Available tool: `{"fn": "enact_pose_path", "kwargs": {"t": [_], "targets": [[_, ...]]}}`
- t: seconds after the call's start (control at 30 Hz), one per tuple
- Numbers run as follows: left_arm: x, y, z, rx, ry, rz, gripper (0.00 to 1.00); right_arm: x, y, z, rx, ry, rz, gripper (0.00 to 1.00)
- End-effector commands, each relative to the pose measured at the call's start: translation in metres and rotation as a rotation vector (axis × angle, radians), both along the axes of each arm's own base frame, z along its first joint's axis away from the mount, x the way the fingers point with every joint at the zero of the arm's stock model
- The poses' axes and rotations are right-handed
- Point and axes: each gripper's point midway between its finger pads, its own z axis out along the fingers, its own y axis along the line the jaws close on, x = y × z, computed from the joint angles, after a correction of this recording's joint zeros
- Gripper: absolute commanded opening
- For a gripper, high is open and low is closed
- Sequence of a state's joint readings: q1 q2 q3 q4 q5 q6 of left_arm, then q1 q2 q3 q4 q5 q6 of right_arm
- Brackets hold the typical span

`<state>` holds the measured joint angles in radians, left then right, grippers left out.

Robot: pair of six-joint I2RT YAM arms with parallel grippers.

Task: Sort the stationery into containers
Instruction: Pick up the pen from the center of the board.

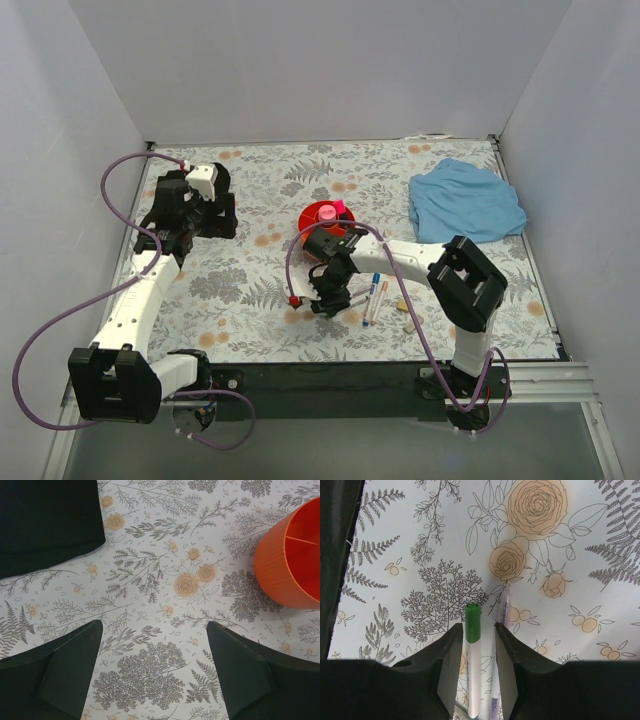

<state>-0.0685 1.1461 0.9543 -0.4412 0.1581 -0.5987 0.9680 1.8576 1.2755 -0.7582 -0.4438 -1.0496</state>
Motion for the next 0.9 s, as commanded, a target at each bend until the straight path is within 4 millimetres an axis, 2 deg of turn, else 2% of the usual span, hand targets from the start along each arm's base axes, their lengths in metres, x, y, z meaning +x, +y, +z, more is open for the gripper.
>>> {"fn": "enact_pose_path", "kwargs": {"t": [0.0, 0.23, 0.5, 0.63, 0.67, 0.7, 0.77, 0.8, 0.87], "targets": [[-0.002, 0.000, 0.001, -0.001, -0.009, -0.006, 0.86, -0.002, 0.002, 0.002, 0.025, 0.004, -0.004, 0.41], [-0.002, -0.001, -0.001, -0.012, -0.012, -0.005, 0.86, -0.003, -0.002, 0.005, 0.028, -0.011, 0.002, 0.41], [-0.003, 0.001, -0.002, 0.002, -0.011, -0.003, 0.86, -0.015, -0.013, -0.014, -0.022, 0.027, 0.013, 0.41], [-0.006, 0.002, -0.005, 0.005, -0.005, 0.001, 0.86, -0.020, -0.022, -0.031, -0.061, 0.012, 0.005, 0.39], [-0.007, 0.002, -0.008, 0.003, 0.001, 0.003, 0.86, -0.023, -0.027, -0.041, -0.068, 0.002, 0.000, 0.36], [-0.007, 0.001, -0.007, 0.002, 0.000, 0.002, 0.86, -0.021, -0.029, -0.044, -0.075, -0.011, -0.016, 0.28], [-0.007, 0.002, -0.010, 0.000, 0.007, 0.005, 0.87, -0.019, -0.034, -0.055, -0.098, -0.044, -0.027, 0.18], [-0.007, 0.002, -0.009, 0.000, 0.004, 0.006, 0.87, -0.018, -0.034, -0.055, -0.106, -0.044, -0.048, 0.11], [-0.005, 0.003, -0.008, 0.001, -0.002, 0.009, 0.87, -0.010, -0.024, -0.042, -0.075, -0.073, -0.067, 0.07]]}}
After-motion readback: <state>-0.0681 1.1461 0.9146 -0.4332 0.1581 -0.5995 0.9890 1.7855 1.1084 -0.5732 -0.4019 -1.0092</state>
